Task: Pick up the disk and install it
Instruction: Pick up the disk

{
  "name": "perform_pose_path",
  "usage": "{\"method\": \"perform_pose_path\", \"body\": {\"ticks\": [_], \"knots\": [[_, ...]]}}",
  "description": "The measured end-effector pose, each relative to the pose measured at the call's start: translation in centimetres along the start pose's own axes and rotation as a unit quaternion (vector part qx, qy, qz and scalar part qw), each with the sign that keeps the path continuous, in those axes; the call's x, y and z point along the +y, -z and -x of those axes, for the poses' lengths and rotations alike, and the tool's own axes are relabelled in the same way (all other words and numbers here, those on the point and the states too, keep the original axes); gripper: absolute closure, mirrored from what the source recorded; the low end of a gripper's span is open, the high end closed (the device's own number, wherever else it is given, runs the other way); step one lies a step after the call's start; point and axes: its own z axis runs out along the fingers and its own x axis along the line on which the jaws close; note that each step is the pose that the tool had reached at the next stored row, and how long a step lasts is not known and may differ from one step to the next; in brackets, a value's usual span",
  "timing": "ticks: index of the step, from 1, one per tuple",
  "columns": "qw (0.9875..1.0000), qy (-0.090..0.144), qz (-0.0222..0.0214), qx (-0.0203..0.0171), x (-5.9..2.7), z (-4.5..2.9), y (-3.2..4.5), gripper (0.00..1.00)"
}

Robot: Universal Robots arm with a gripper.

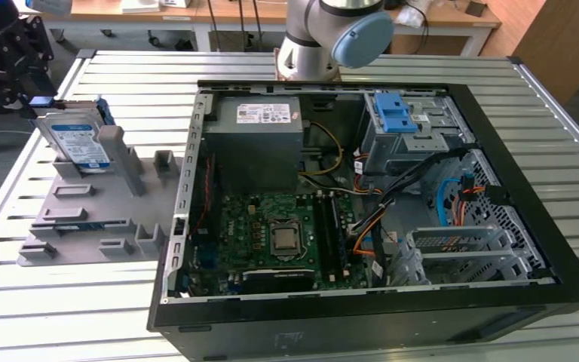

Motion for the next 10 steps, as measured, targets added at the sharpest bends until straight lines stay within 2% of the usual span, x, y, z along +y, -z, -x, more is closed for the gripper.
{"method": "perform_pose_path", "body": {"ticks": [10], "knots": [[1.0000, 0.008, -0.0004, -0.0017, 0.08, 0.01, -0.81, 0.41]]}}
